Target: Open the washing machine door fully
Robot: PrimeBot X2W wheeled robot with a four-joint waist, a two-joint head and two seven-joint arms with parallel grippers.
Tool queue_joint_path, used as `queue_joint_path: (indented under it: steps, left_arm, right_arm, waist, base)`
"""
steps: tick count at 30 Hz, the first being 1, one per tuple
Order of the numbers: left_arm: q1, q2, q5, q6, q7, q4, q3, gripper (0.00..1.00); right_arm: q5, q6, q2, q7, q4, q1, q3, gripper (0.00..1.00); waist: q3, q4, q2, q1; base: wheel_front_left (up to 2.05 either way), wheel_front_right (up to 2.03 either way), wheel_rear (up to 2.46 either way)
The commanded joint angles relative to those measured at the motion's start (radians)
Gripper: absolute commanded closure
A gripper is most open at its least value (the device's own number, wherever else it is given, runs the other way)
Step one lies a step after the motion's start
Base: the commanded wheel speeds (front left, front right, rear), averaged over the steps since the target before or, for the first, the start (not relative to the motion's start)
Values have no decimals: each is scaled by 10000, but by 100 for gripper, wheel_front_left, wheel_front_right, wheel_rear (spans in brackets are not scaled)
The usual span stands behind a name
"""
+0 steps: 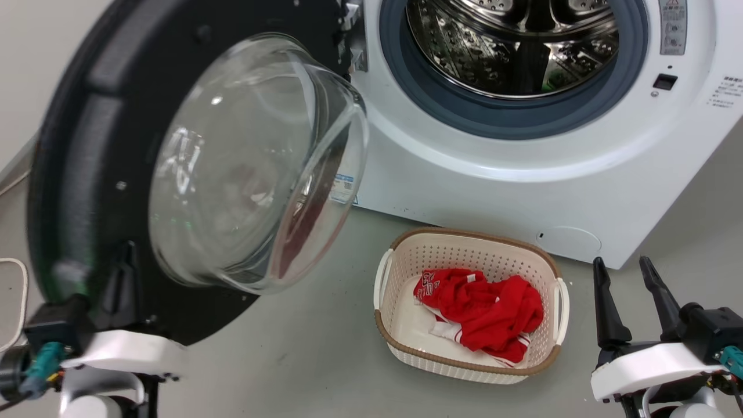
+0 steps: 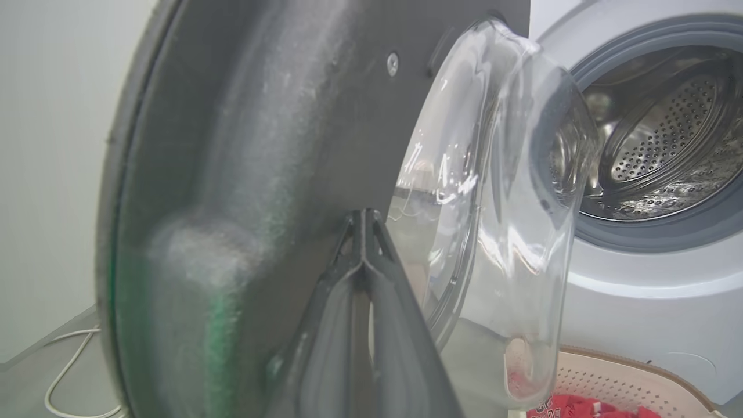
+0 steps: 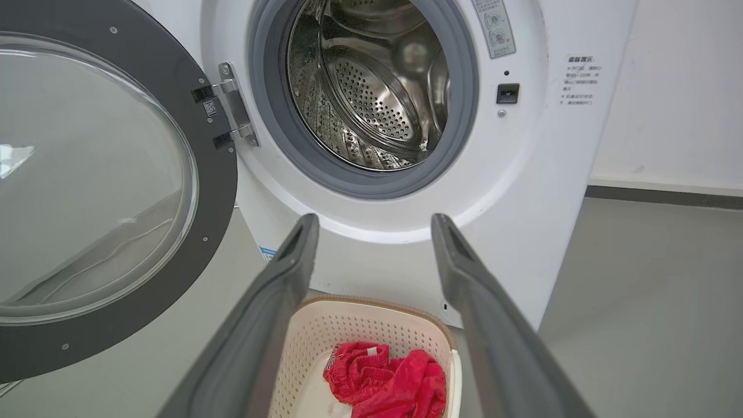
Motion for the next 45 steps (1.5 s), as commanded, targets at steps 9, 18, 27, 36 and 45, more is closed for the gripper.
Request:
queue_joint_path:
  steps: [9, 18, 27, 36, 45]
  left_arm:
    - [-865, 581, -660, -229, -690, 1091, 1118, 100]
    - [-1997, 1351, -972, -662, -980, 2538, 1766, 100]
    - [-2799, 1716, -937, -1021, -1112, 3669, 1932, 100]
    - [-2159, 1366, -549, -989, -1187, 3588, 2031, 100]
    - [-489, 87, 76, -1111, -1174, 1642, 2200, 100]
  right_arm:
    - [-69, -6, 4, -19, -40, -330, -98, 0]
    - [-183, -6, 3, 40, -96, -615, -82, 0]
    - [-171, -6, 4, 53, -43, -699, -67, 0]
    - [-93, -6, 4, -44, 130, -444, 9, 0]
    - [-85, -6, 1, -14, 142, -151, 109, 0]
  waist:
    - [449, -288, 0, 0]
    - [794, -360, 0, 0]
    - [878, -421, 0, 0]
    - [373, -628, 0, 0]
    - [-182, -862, 0, 0]
  base:
    - [0, 0, 0]
    - [0, 0, 0]
    - [0, 0, 0]
    - [0, 0, 0]
    - [0, 0, 0]
